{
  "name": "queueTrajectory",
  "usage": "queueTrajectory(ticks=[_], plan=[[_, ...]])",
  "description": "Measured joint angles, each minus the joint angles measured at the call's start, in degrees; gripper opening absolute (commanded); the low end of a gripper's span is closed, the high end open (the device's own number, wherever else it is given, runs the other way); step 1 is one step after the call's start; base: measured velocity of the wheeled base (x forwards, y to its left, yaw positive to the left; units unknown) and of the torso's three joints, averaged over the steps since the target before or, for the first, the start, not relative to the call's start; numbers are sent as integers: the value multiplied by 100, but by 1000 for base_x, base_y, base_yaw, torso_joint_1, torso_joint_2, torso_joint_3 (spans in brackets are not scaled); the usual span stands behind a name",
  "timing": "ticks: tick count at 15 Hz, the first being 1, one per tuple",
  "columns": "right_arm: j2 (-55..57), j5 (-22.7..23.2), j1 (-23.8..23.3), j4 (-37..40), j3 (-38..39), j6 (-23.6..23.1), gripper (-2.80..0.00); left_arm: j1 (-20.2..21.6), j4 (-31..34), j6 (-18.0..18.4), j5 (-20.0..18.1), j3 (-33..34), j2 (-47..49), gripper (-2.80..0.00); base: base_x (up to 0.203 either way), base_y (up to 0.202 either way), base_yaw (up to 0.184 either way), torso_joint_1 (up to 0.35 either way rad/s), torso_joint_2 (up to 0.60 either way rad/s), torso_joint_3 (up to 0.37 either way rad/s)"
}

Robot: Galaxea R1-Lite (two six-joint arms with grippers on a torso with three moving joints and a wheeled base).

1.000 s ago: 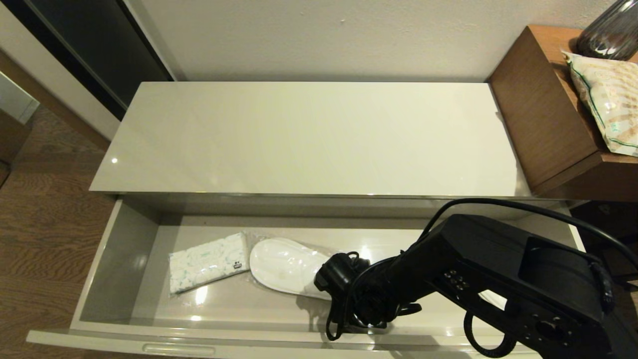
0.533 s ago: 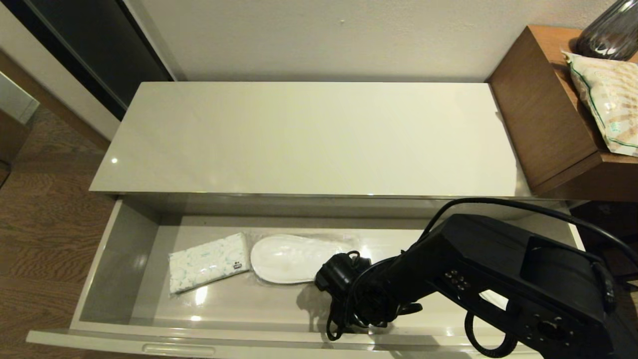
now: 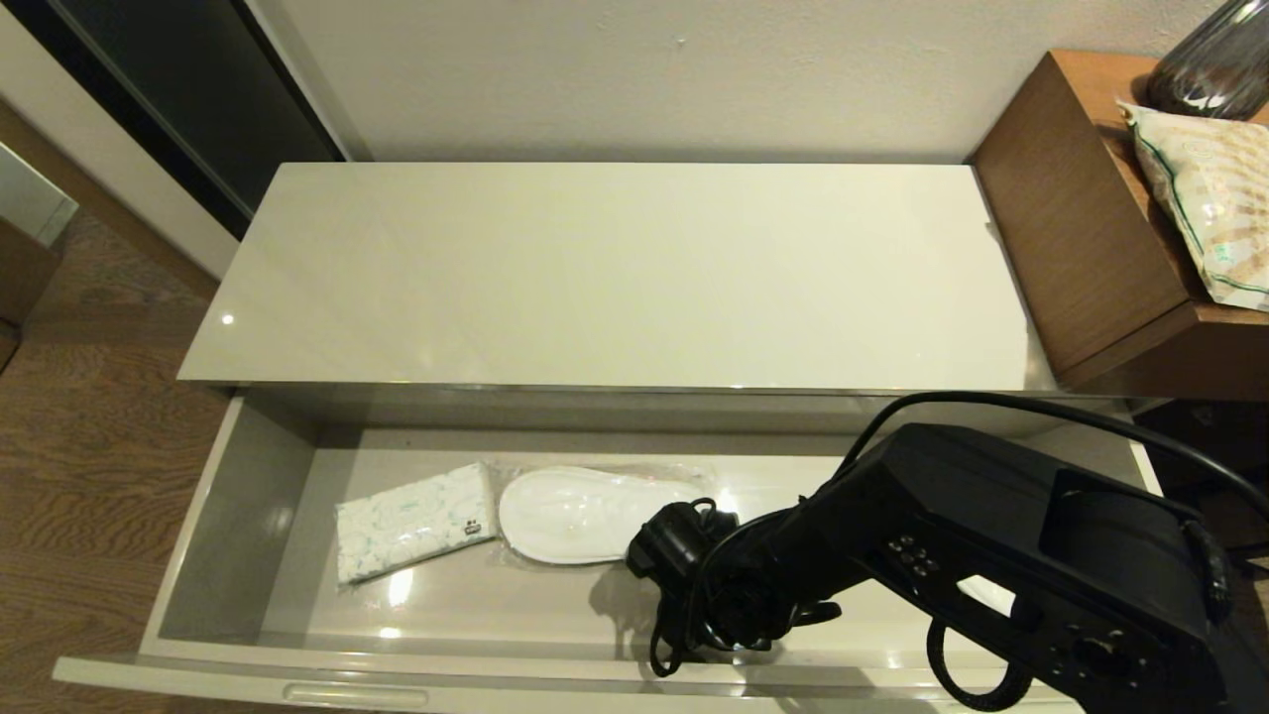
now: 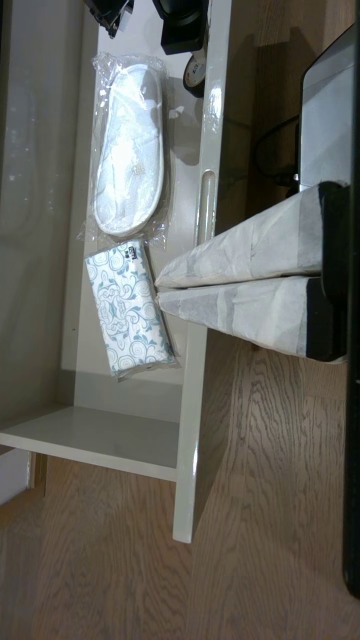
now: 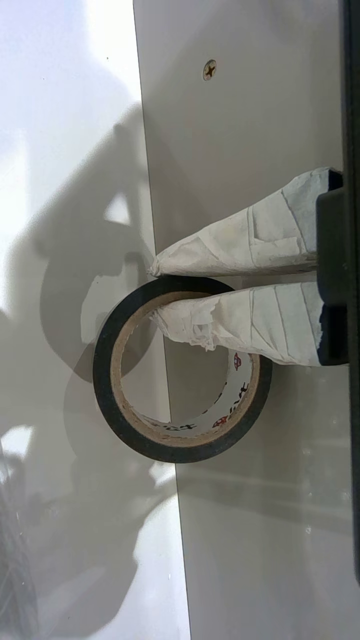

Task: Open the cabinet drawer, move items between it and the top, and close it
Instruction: Take out the adhesive tape from the drawer

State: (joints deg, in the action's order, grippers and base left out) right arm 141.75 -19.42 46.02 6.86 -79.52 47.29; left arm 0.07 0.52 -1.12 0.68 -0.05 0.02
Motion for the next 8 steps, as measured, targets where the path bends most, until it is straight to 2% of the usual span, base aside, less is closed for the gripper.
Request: queueTrajectory(ticks=[8], plan=[[-66, 2, 0, 14, 37, 9, -280, 0, 0, 2, 0, 2, 0, -280, 0, 0, 0, 0, 0, 0]])
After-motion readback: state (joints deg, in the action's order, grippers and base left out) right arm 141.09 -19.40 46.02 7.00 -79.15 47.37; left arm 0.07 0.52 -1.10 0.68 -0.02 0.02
